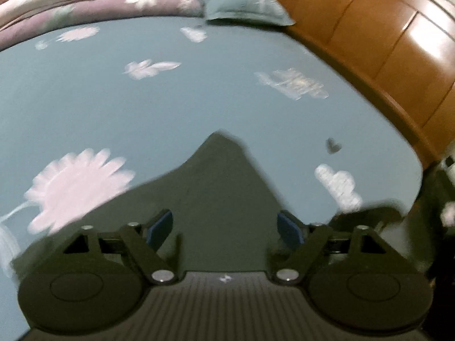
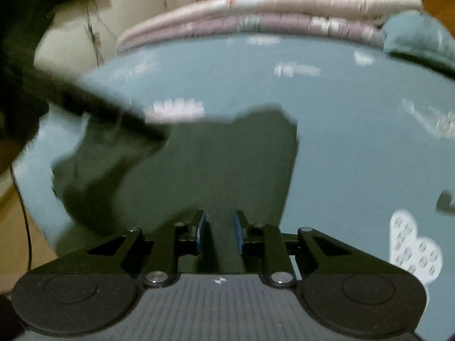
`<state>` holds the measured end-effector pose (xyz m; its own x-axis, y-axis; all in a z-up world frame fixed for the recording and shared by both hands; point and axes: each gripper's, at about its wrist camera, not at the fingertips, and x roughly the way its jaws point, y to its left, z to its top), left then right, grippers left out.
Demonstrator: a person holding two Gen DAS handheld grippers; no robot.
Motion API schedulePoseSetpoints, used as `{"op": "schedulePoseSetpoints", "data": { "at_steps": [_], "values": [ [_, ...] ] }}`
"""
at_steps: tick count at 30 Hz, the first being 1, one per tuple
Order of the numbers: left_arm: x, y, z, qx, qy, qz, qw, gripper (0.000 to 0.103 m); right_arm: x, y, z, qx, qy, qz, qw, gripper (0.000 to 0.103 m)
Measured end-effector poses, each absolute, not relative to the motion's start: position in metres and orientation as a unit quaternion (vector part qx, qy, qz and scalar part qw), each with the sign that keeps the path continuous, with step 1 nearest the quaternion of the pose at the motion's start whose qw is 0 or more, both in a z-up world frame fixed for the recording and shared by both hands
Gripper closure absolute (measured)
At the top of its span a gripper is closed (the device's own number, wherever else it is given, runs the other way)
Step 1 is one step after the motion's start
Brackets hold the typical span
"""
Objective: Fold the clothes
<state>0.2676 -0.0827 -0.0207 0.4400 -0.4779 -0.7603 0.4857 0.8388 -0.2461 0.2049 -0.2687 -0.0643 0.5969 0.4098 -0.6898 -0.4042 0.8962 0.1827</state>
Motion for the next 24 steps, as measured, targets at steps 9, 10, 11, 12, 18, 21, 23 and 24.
{"op": "schedulePoseSetpoints", "data": {
  "at_steps": [9, 10, 11, 12, 18, 21, 23, 24],
  "values": [
    [0.338, -0.166, -0.066, 0.013, 0.474, -0.318, 0.821, 0.02, 0.189, -0.283, -0.072, 0.043, 0.37, 0.232, 0.899, 0.077],
    [0.346, -0.173, -0.072, 0.015, 0.477, -0.317, 0.82, 0.02, 0.187, -0.284, -0.073, 0.046, 0.369, 0.232, 0.899, 0.077],
    [0.352, -0.176, -0.076, 0.012, 0.476, -0.317, 0.82, 0.016, 0.186, -0.284, -0.073, 0.047, 0.368, 0.231, 0.899, 0.077],
    [0.356, -0.179, -0.075, 0.008, 0.47, -0.321, 0.822, 0.014, 0.185, -0.284, -0.074, 0.049, 0.367, 0.231, 0.9, 0.076],
    [0.367, -0.18, -0.053, 0.007, 0.451, -0.299, 0.841, 0.014, 0.183, -0.285, -0.075, 0.056, 0.367, 0.235, 0.898, 0.076],
    [0.358, -0.168, -0.042, -0.023, 0.452, -0.311, 0.836, 0.014, 0.186, -0.286, -0.075, 0.061, 0.369, 0.239, 0.896, 0.076],
    [0.353, -0.163, -0.044, -0.045, 0.47, -0.322, 0.821, 0.014, 0.186, -0.288, -0.077, 0.063, 0.368, 0.242, 0.895, 0.076],
    [0.352, -0.163, -0.049, -0.05, 0.481, -0.326, 0.812, 0.014, 0.186, -0.29, -0.078, 0.063, 0.368, 0.243, 0.895, 0.076]
  ]
}}
